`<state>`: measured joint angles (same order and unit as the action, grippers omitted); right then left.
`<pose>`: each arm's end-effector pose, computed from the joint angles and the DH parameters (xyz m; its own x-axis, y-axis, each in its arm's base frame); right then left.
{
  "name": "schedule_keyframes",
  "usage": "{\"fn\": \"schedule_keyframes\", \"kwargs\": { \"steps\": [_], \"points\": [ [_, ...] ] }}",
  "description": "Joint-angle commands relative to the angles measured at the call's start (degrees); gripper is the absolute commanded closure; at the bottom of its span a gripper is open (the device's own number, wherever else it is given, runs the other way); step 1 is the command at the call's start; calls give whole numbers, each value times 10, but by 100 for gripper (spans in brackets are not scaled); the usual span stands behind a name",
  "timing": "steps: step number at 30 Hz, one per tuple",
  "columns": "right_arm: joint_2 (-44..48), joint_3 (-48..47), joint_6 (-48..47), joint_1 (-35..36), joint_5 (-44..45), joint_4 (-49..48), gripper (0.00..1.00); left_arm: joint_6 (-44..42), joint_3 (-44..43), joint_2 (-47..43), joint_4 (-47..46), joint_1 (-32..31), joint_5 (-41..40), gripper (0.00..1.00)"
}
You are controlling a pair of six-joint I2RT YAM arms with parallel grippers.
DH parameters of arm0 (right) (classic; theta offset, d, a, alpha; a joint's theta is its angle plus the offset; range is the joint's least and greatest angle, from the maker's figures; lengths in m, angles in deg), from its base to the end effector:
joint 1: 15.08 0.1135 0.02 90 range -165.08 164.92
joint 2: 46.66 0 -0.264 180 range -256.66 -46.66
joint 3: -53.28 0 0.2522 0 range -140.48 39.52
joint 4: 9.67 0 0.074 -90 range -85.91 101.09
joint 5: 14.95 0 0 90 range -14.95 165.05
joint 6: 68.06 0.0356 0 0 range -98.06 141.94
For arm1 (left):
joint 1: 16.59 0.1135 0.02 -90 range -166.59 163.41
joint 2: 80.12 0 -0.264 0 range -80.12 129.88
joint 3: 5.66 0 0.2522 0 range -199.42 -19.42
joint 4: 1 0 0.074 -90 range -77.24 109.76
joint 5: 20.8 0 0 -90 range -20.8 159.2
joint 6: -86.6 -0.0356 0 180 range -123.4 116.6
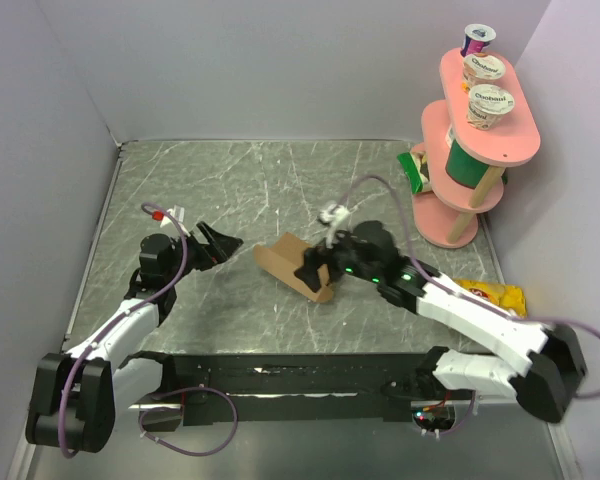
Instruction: Fold the paper box
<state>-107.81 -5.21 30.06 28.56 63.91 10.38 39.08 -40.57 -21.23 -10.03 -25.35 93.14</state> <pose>0.1726 0.1741 0.2910 -0.3905 -0.1808 -0.9027 -0.7586 0.6188 0.2041 0.2122 -0.0473 0.2095 -0.5437 -0.5407 -0.6419 0.2162 0.6487 -0.7297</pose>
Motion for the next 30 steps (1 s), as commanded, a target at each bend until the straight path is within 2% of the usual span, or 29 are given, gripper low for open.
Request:
{"fn": "schedule_keyframes", "kwargs": {
  "steps": [1, 10, 13, 16, 20, 23, 25, 30],
  "points": [
    [-102, -63, -134, 60, 146, 24, 0, 48, -14, -2, -17, 38, 51, 4],
    [-259, -129, -209, 156, 206, 26, 0, 32, -15, -32, 41, 79, 69, 4],
    [-302, -148, -212, 172, 262, 34, 0, 28, -19, -40, 56, 83, 66, 4],
    [-339, -152, -213, 182, 354, 22, 0, 25, -22, -45, 61, 86, 68, 4],
    [-368, -149, -210, 183, 409, 11, 2, 23, -23, -48, 67, 87, 72, 4],
    [-378, -145, -219, 185, 436, 2, 9, 23, -24, -53, 71, 86, 73, 4],
    [-376, -139, -226, 186, 460, -5, 10, 22, -23, -58, 73, 86, 72, 4],
    [-366, -132, -253, 185, 496, -18, 0, 25, -17, -60, 71, 101, 72, 4]
  ]
}}
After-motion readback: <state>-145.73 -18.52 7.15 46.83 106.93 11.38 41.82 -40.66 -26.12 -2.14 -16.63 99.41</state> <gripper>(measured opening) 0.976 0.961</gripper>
